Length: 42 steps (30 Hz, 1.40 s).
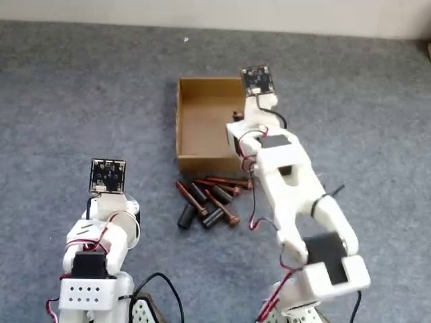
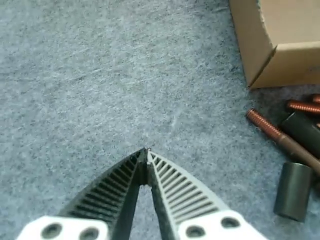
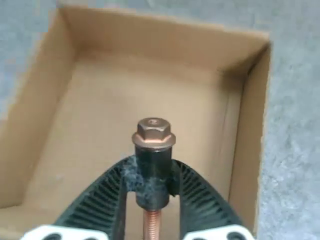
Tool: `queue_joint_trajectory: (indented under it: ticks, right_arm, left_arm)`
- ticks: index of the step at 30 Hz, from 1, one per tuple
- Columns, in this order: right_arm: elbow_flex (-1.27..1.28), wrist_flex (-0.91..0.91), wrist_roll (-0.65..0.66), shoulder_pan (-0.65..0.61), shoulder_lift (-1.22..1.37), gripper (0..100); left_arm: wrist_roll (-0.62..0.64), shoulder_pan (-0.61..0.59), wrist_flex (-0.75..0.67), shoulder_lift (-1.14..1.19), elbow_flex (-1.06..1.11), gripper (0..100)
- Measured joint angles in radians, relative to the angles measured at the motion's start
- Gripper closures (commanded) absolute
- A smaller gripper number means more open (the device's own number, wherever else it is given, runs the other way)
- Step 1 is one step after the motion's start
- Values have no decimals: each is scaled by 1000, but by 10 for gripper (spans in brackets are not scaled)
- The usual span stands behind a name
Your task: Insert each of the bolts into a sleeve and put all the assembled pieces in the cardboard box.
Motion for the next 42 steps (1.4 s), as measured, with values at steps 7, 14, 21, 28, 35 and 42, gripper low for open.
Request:
queue_joint_trajectory:
  ticks: [7, 14, 21, 28, 35, 42]
  right_arm:
    - [-120, 158, 0, 5, 28, 827]
    - [-298, 446, 0, 6, 28, 844]
    - [-420, 810, 0, -2, -44, 847]
    - [-319, 1000, 0, -57, -253, 847]
    - [-46, 1000, -26, -107, -405, 847]
    - [161, 833, -232, -279, -416, 847]
  left_arm:
    - [0, 0, 0, 0, 0, 994]
    - [0, 0, 0, 0, 0, 994]
    - [0, 0, 0, 0, 0, 994]
    - [0, 0, 0, 0, 0, 994]
    - [0, -46, 0, 0, 0, 994]
    - [0, -48, 0, 0, 0, 994]
